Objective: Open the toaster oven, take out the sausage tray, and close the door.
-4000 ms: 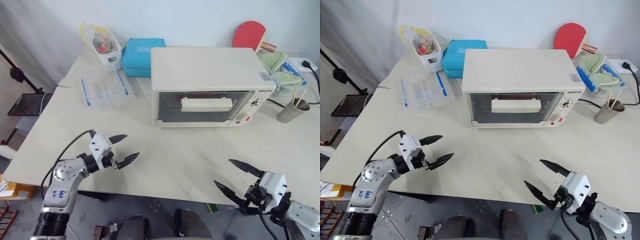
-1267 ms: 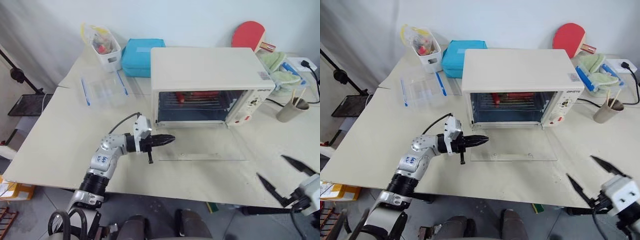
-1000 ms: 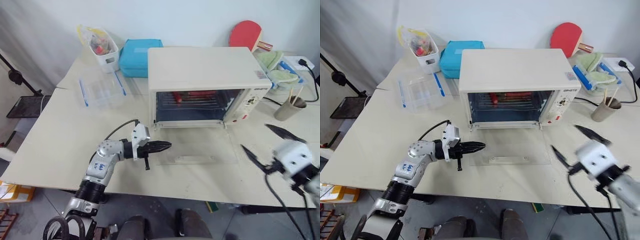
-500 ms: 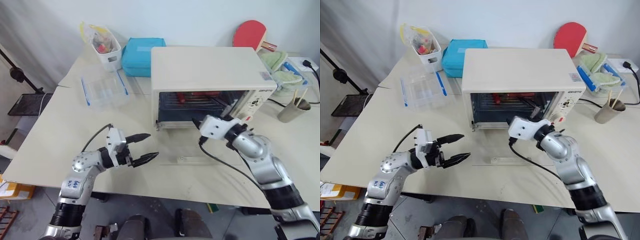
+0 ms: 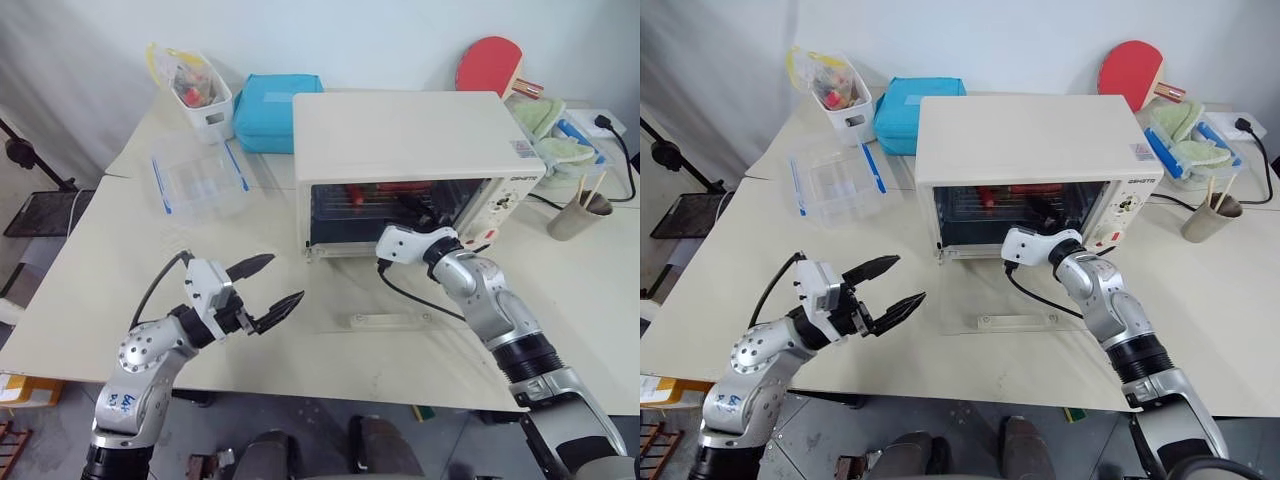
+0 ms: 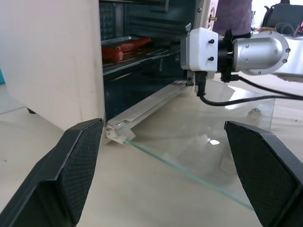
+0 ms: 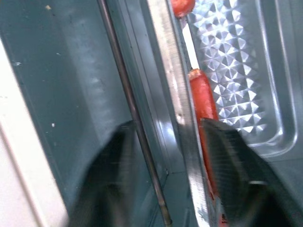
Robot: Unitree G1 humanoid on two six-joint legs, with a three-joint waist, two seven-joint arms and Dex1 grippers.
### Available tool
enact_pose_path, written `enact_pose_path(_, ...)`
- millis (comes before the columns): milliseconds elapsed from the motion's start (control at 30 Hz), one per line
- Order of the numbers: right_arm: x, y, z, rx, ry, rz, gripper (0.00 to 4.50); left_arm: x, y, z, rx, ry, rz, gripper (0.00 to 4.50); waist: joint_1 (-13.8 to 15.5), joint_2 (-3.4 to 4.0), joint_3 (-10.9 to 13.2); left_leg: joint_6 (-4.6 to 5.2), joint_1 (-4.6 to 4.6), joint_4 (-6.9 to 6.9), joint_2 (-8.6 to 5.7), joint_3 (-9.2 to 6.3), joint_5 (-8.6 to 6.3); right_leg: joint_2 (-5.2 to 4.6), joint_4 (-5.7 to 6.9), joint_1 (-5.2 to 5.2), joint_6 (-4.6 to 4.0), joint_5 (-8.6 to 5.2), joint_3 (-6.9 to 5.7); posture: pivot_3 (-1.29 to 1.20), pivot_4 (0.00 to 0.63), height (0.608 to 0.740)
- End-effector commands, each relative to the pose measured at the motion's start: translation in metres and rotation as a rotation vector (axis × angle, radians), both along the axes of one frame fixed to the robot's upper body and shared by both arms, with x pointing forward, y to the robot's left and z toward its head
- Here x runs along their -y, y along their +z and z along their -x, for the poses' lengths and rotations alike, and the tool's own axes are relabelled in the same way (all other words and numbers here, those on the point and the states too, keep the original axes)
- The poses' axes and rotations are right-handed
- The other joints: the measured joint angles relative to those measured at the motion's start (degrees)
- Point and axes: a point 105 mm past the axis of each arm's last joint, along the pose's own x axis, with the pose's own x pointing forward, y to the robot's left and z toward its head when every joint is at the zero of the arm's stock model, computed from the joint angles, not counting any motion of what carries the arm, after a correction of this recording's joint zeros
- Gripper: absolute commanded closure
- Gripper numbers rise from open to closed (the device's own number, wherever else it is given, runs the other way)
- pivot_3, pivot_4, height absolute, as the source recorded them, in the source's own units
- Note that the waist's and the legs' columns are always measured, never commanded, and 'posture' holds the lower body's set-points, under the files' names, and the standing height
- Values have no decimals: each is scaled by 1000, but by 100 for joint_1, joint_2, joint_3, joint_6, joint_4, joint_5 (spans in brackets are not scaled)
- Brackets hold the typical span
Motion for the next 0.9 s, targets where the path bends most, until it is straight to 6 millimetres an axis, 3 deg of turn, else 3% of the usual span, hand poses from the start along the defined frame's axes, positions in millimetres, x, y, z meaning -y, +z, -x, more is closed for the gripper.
enact_pose_path(33,-7,19,0,84,26,-2,3768,13,12,-1,52,-34,-3,170,0,0,0,-2,1,2,0,0,1,0,-1,0,0,0,0,0,150,740)
enact_pose_path(100,-7,24,1,107,30,3,4421,19,16,-11,61,-54,8,170,6,-10,1,-7,1,3,0,0,7,0,-4,0,0,0,0,0,150,740)
enact_pose_path(133,-7,25,1,113,31,3,4476,21,19,-15,64,-60,16,170,8,-15,4,-10,6,3,0,-2,9,2,-3,3,0,0,-2,0,150,740)
enact_pose_path(300,-9,29,2,135,38,8,4493,39,33,-43,110,-136,24,170,7,-15,4,-13,4,2,1,-1,16,8,5,1,0,0,-3,0,150,740)
enact_pose_path(500,-11,37,6,166,55,18,4493,43,46,-68,136,-141,46,170,6,-15,4,-12,-8,-1,5,-3,15,16,5,-4,2,1,-6,0,150,740)
enact_pose_path(700,-15,42,23,175,99,42,4493,39,45,-76,129,-156,47,170,18,-15,4,-13,-75,9,6,-11,15,16,11,-62,4,2,-15,0,150,740)
enact_pose_path(900,-16,34,49,128,121,51,4493,35,41,-80,70,-176,59,170,8,-15,4,-16,-91,8,11,-2,17,28,17,-86,4,2,-13,0,150,740)
